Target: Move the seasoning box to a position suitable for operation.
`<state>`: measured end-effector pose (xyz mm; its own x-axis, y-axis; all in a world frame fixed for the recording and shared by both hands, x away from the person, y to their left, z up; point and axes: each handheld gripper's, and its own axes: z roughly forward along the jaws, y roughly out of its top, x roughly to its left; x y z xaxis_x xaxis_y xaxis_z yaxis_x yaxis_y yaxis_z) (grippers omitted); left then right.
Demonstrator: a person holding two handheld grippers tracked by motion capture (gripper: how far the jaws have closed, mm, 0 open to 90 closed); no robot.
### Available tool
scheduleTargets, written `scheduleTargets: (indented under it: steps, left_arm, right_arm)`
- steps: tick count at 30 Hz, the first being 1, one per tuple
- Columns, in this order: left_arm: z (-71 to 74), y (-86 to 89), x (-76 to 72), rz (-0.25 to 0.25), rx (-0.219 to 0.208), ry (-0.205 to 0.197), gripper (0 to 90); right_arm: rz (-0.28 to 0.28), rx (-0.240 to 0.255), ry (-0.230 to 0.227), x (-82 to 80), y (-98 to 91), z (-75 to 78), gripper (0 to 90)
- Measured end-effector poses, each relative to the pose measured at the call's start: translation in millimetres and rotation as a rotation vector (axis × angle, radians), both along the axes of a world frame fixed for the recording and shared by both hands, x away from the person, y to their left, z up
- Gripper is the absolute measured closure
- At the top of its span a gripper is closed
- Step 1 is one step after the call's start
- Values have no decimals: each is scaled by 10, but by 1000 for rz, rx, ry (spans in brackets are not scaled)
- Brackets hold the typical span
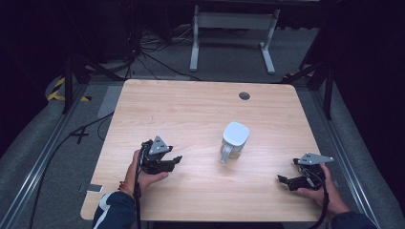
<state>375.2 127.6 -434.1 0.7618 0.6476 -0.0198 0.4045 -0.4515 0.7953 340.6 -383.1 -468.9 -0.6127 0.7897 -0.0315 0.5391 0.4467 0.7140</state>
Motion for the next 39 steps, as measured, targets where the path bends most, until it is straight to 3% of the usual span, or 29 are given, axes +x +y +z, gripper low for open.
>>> scheduleTargets:
  steps: [5,8,11,15,20,24,30,35,39]
  left_arm:
    - [112,-125,45,-44,-23,-13,597]
    - [140,-214,67,-57,-48,-21,714]
    - [193,-342,94,-99,-47,-46,812]
    - [292,-597,130,-167,-42,-78,862]
    - [393,-890,188,-208,-74,-81,894]
    - [498,-1028,223,-232,-112,-93,896]
    - [613,-1198,236,-269,-105,-114,896]
    - [641,-1300,242,-286,-113,-110,896]
    - [625,-1381,241,-299,-96,-110,896]
  right_arm:
    - [-1,0,0,-1,0,0,13]
    - [-2,0,0,-4,-1,0,13]
    - [-2,0,0,-4,-1,0,13]
    - [-2,0,0,-4,-1,0,13]
    - [-2,0,0,-4,-1,0,13]
    - [-2,0,0,-5,-2,0,13]
    - [-2,0,0,-5,-2,0,14]
    - [0,0,0,-7,-3,0,14]
    - [0,0,0,-7,-3,0,14]
